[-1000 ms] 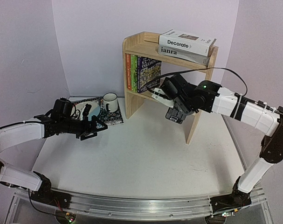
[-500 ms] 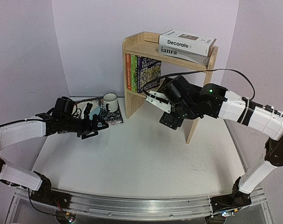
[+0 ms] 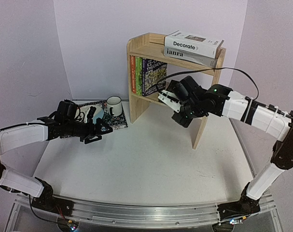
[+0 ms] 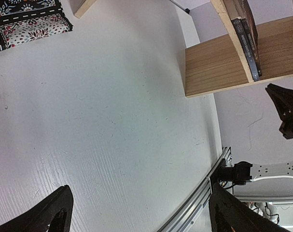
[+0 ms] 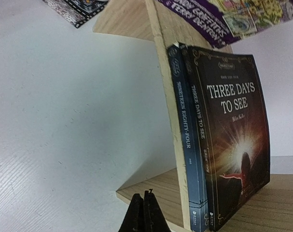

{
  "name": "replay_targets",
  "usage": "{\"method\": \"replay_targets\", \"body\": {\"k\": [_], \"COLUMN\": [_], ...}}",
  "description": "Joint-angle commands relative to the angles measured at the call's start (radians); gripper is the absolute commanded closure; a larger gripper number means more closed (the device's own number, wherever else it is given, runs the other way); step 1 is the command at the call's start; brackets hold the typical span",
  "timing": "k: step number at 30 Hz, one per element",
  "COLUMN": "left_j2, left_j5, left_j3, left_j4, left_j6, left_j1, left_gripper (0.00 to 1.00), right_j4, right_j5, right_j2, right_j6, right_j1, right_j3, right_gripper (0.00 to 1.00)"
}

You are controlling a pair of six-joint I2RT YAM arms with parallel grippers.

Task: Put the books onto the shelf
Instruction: Adjust the book at the book pile on the shelf.

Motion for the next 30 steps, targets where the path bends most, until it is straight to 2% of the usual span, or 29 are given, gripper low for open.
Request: {"method": "replay_targets", "body": {"k": [1,25,30], "left_j2": [-0.029,-0.028,-0.022], "left_j5": [0.009,-0.001,-0.003], "left_j3": [0.021,0.021,0.026], "left_j4": [0.022,0.022,0.022], "left_j6": [-0.008,-0.008,-0.006], "left_j1": [0.002,0.002,0.001], "left_gripper": [0.00,0.01,0.01], "right_j4": [-0.013,-0.012,-0.016], "right_j5": [-0.007,0.139,0.087], "right_j2": [0.027,0.120,0.096], "right_j6": [0.011,-0.077,-0.067], "right_j1": [-0.055,-0.148,-0.150], "right_j3": [0.034,0.068,0.059], "right_gripper": [1.00,1.00,1.00]}}
